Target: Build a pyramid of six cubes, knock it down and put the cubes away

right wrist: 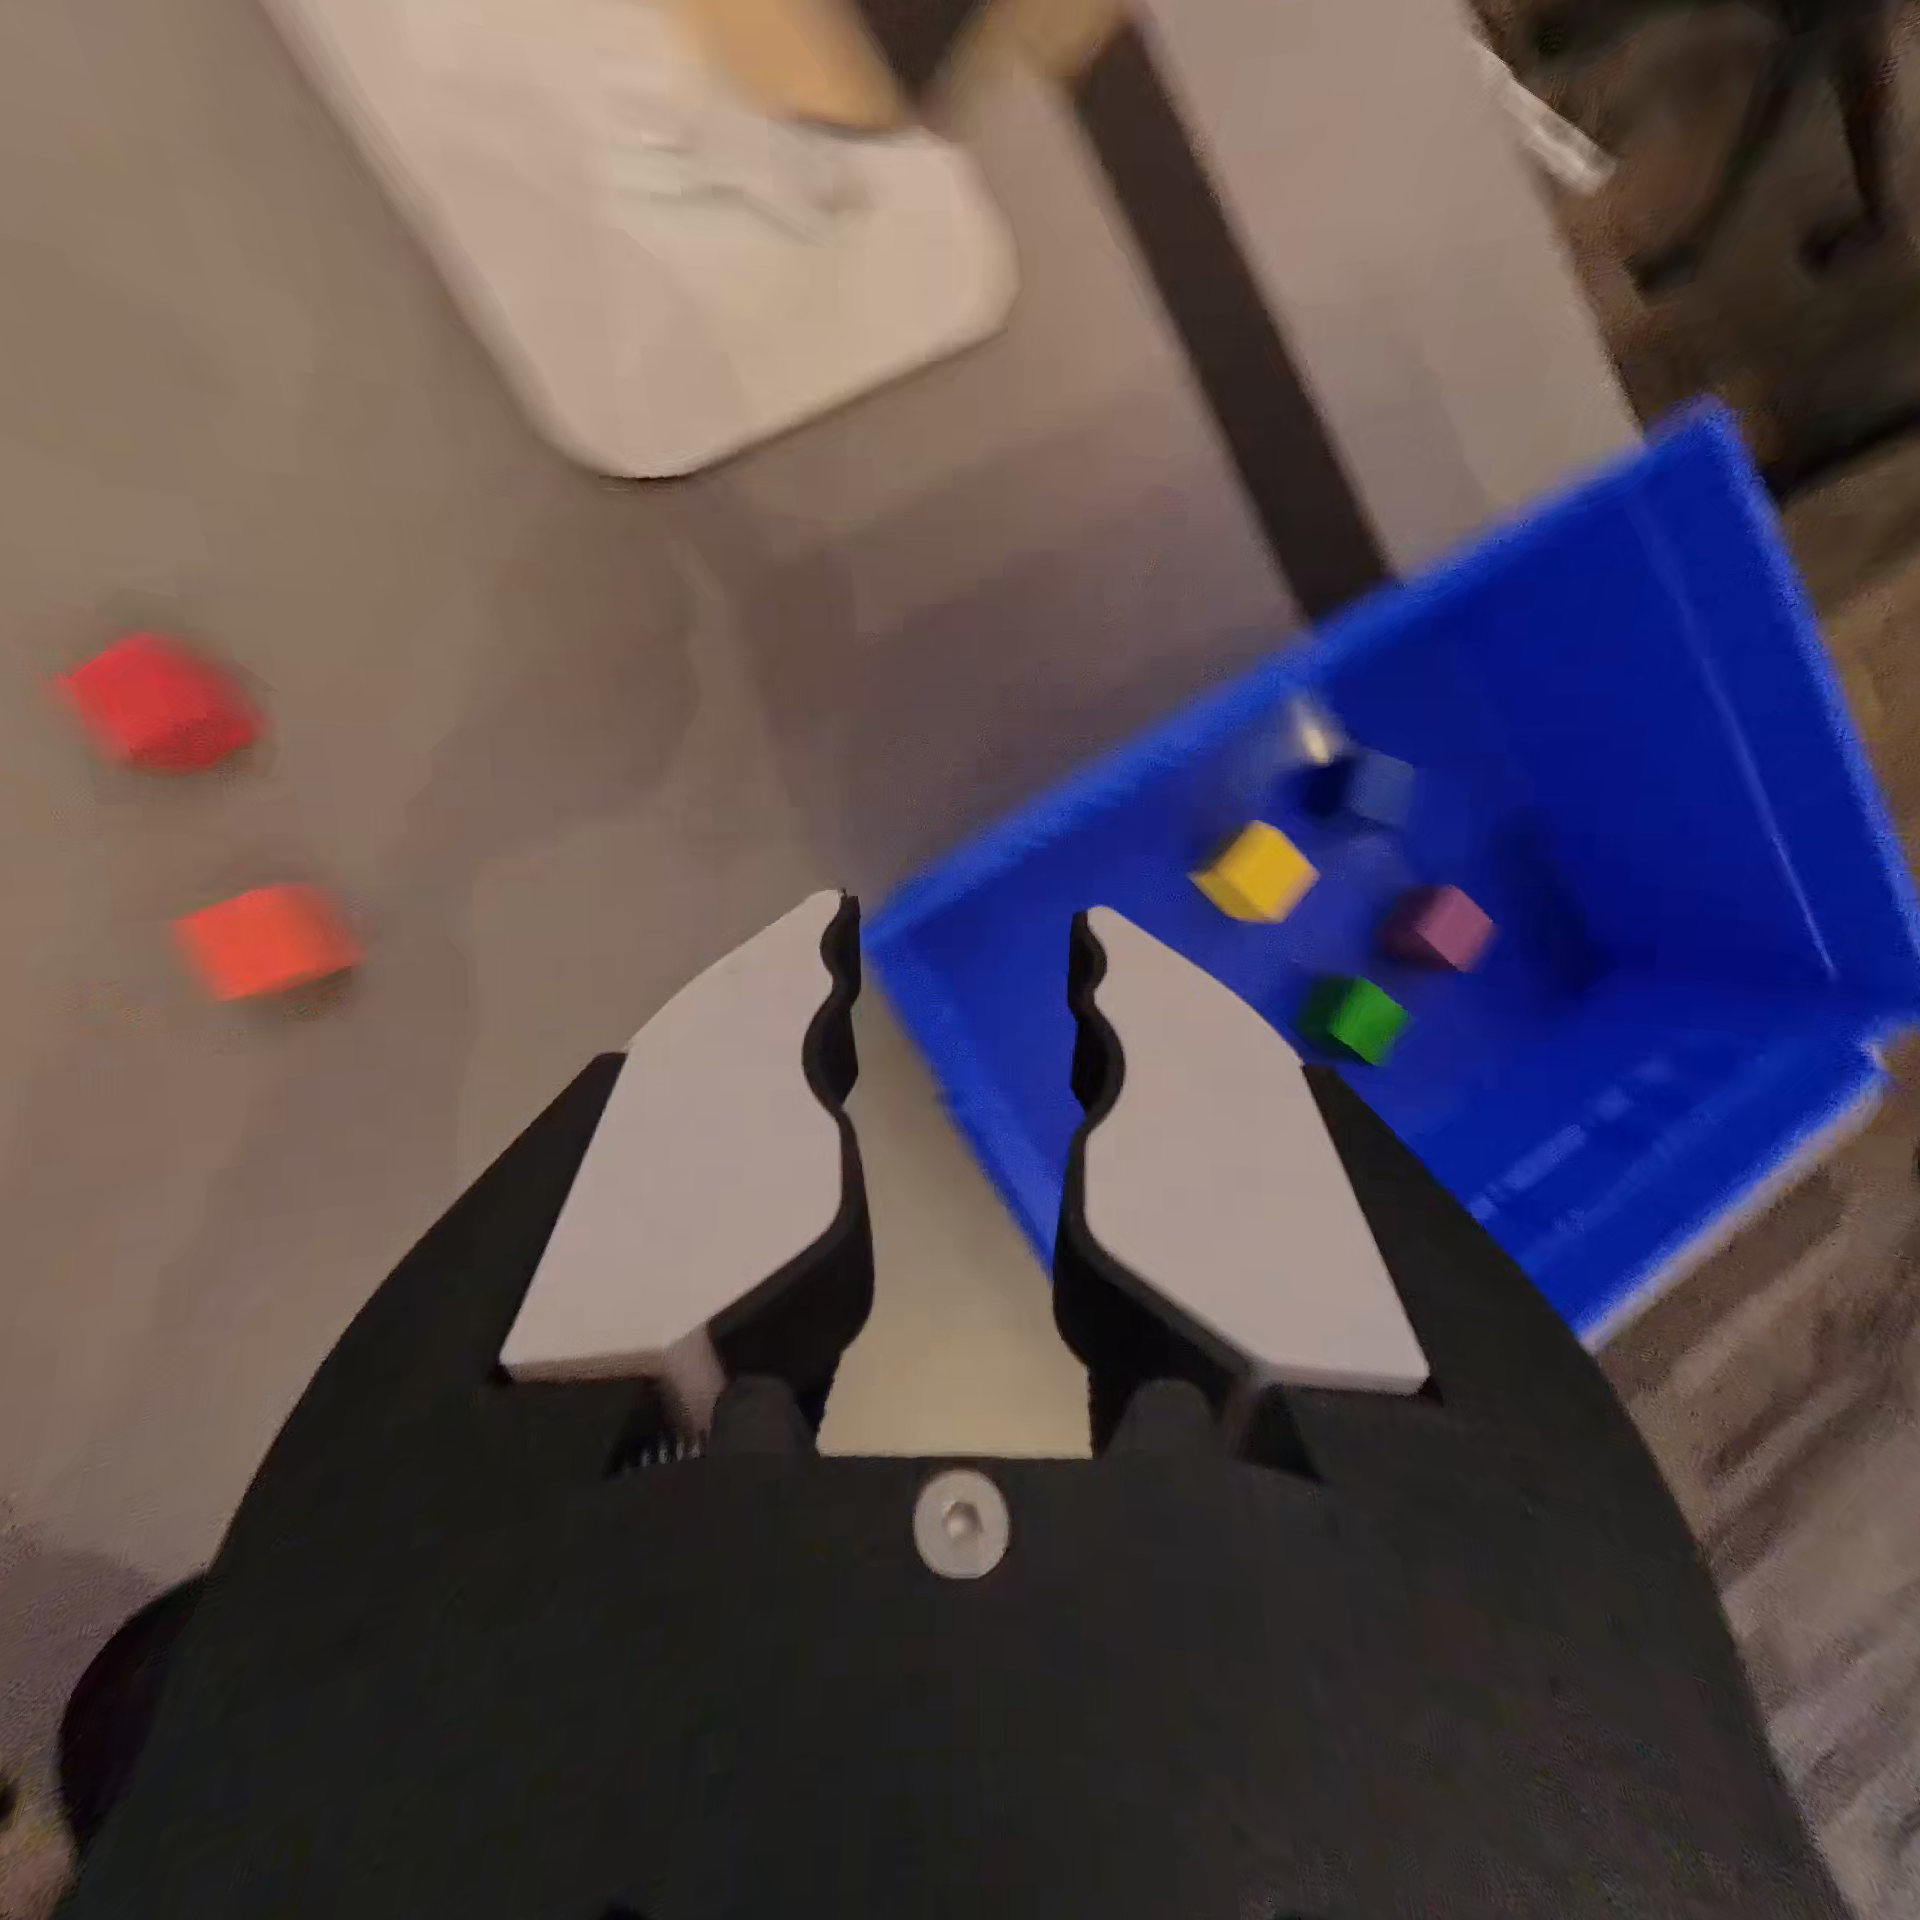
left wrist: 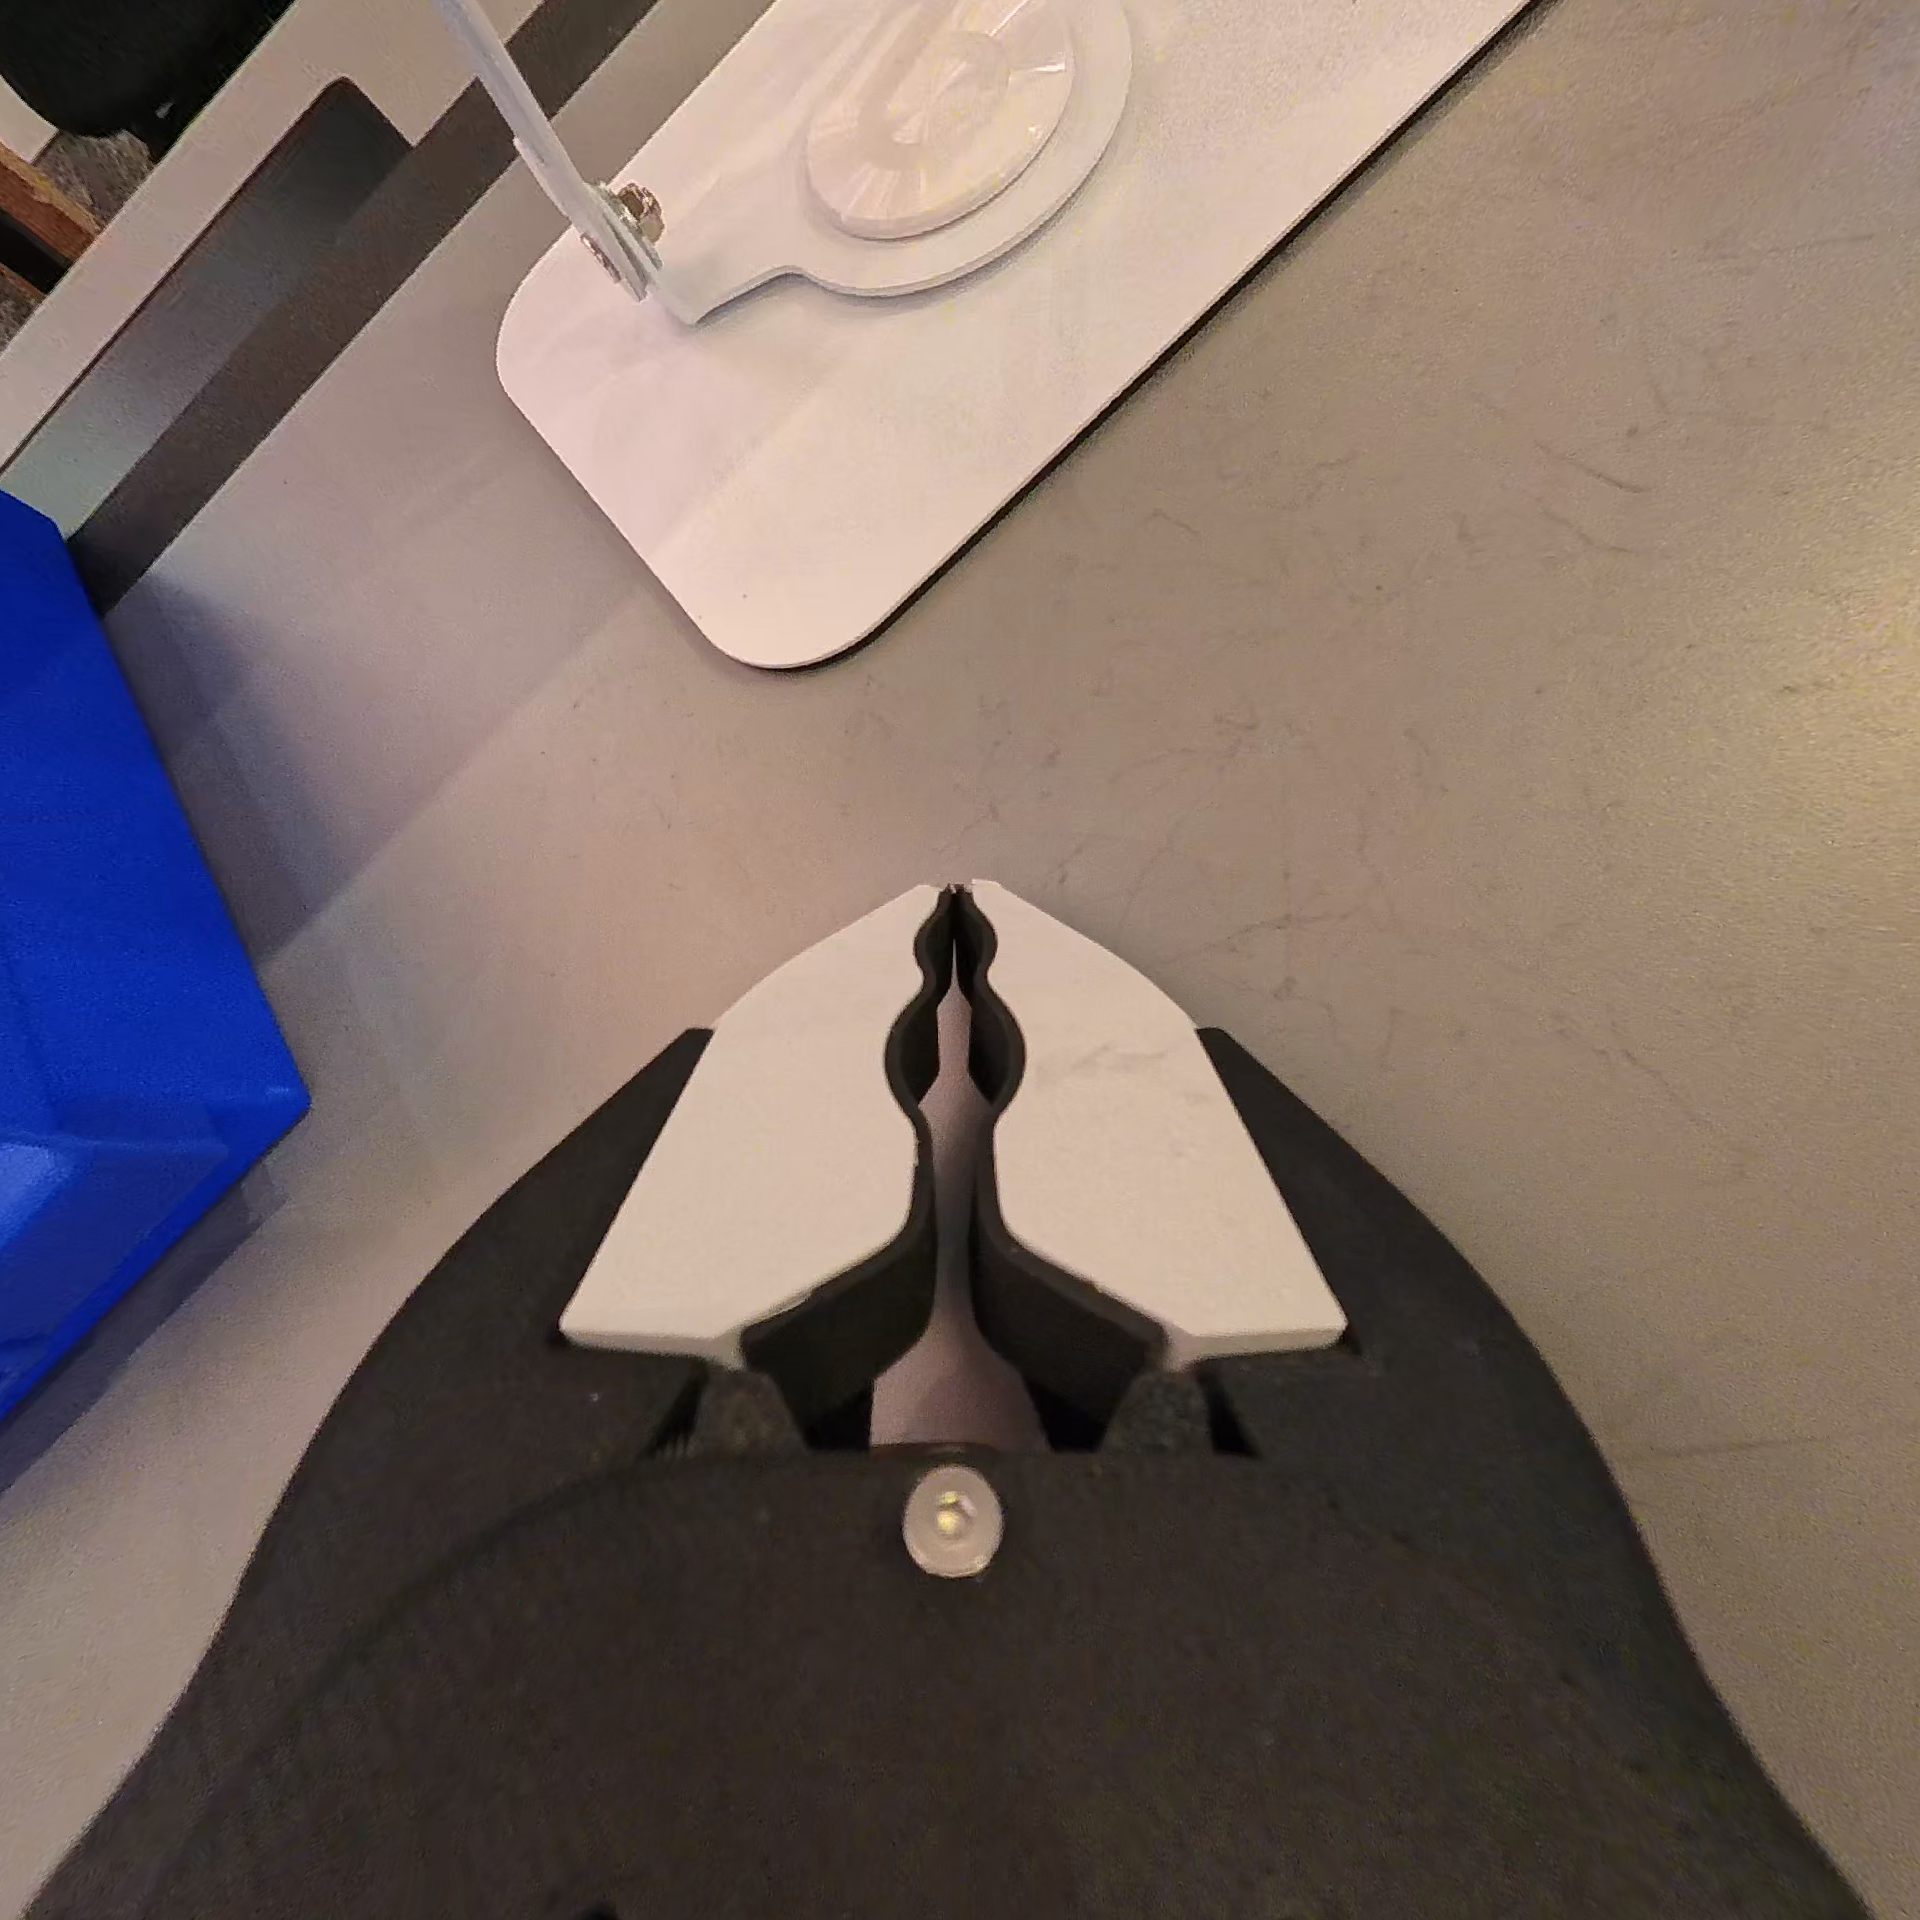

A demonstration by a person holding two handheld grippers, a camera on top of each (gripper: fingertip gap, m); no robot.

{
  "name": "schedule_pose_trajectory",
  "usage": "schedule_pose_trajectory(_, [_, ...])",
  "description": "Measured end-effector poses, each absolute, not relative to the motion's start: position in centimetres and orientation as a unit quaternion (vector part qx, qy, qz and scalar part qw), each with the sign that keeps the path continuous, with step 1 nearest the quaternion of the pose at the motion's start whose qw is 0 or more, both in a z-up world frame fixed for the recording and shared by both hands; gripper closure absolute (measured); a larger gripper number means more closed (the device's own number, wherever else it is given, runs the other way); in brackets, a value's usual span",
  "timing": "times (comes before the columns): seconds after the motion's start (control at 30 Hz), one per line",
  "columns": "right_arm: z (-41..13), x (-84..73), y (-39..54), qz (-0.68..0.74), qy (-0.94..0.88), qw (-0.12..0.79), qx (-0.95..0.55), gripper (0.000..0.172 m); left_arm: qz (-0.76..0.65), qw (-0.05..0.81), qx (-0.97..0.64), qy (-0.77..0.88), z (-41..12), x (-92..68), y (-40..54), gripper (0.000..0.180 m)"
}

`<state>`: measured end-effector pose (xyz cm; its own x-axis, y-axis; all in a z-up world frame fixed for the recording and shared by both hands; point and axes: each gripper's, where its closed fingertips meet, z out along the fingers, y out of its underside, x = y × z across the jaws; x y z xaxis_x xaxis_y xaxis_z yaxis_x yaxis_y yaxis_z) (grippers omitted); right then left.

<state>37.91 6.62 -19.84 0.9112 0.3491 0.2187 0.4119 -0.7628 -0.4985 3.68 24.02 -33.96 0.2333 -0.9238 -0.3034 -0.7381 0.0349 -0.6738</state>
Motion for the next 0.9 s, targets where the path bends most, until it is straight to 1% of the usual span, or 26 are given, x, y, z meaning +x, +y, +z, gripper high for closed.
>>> schedule_pose_trajectory(0.07, [-20.8, 31.9, 4.4, -0.033, -0.279, 0.265, -0.922, 0.131, -0.121, 0.385, -0.685, 0.607, -34.0, 3.7, 24.0, 0.18])
schedule_pose_trajectory(0.17, [-24.3, 25.8, 1.6, 0.003, -0.34, 0.223, -0.914, 0.124, -0.12, 0.386, -0.684, 0.607, -34.0, 3.7, 24.0, 0.18])
schedule_pose_trajectory(0.23, [-26.8, 24.1, 0.6, 0.007, -0.36, 0.19, -0.913, 0.119, -0.118, 0.388, -0.683, 0.607, -33.9, 3.7, 24.0, 0.18])
schedule_pose_trajectory(0.43, [-33.3, 21.3, -0.8, 0.048, -0.394, 0.115, -0.911, 0.119, -0.118, 0.388, -0.683, 0.607, -34.0, 3.7, 24.0, 0.18])
schedule_pose_trajectory(0.47, [-34.0, 21.0, -1.0, 0.054, -0.399, 0.104, -0.909, 0.127, -0.119, 0.388, -0.683, 0.607, -34.0, 3.7, 24.0, 0.18])
schedule_pose_trajectory(0.5, [-34.4, 20.7, -1.1, 0.056, -0.405, 0.101, -0.907, 0.143, -0.12, 0.387, -0.683, 0.608, -34.0, 3.7, 24.0, 0.18])
schedule_pose_trajectory(0.57, [-34.0, 21.6, -0.7, 0.035, -0.399, 0.099, -0.911, 0.143, -0.12, 0.387, -0.683, 0.608, -34.0, 3.7, 24.0, 0.18])
schedule_pose_trajectory(0.6, [-33.0, 22.5, -0.1, 0.018, -0.391, 0.11, -0.914, 0.143, -0.119, 0.387, -0.683, 0.608, -34.0, 3.7, 24.0, 0.18])
schedule_pose_trajectory(0.7, [-27.0, 26.5, 2.6, 0.013, -0.32, 0.199, -0.926, 0.143, -0.12, 0.386, -0.683, 0.608, -34.0, 3.6, 24.0, 0.18])
schedule_pose_trajectory(0.8, [-21.9, 35.1, 5.2, -0.052, -0.217, 0.253, -0.941, 0.143, -0.121, 0.386, -0.684, 0.608, -34.0, 3.6, 24.0, 0.18])
schedule_pose_trajectory(0.83, [-21.3, 37.6, 5.7, -0.054, -0.184, 0.255, -0.948, 0.143, -0.121, 0.386, -0.684, 0.608, -34.0, 3.6, 24.0, 0.18])
schedule_pose_trajectory(0.9, [-22.0, 41.7, 6.7, -0.051, -0.143, 0.237, -0.96, 0.143, -0.121, 0.385, -0.684, 0.607, -34.0, 3.6, 24.0, 0.18])
